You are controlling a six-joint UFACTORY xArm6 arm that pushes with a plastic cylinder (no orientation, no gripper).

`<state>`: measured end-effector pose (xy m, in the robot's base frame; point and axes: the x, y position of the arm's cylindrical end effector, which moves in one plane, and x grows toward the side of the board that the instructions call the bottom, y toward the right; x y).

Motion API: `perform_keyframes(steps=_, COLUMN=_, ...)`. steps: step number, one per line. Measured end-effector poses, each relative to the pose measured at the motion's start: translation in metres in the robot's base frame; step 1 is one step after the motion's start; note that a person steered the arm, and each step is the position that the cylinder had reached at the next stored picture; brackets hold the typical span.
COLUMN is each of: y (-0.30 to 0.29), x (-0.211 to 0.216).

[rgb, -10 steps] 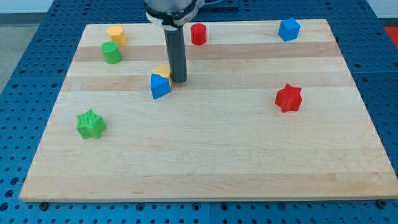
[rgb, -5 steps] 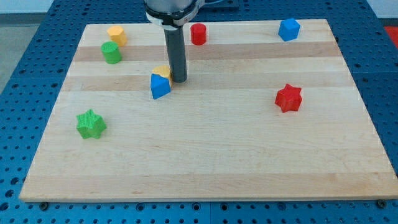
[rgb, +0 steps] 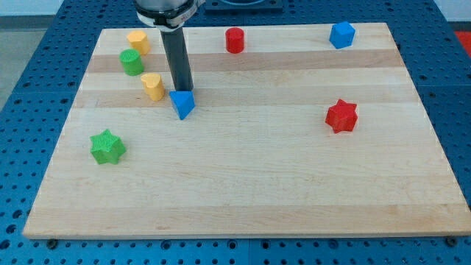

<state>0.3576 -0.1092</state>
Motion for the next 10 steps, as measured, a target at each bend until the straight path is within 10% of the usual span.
perform_keyframes(steps=10, y=-0.047, x=-0.002)
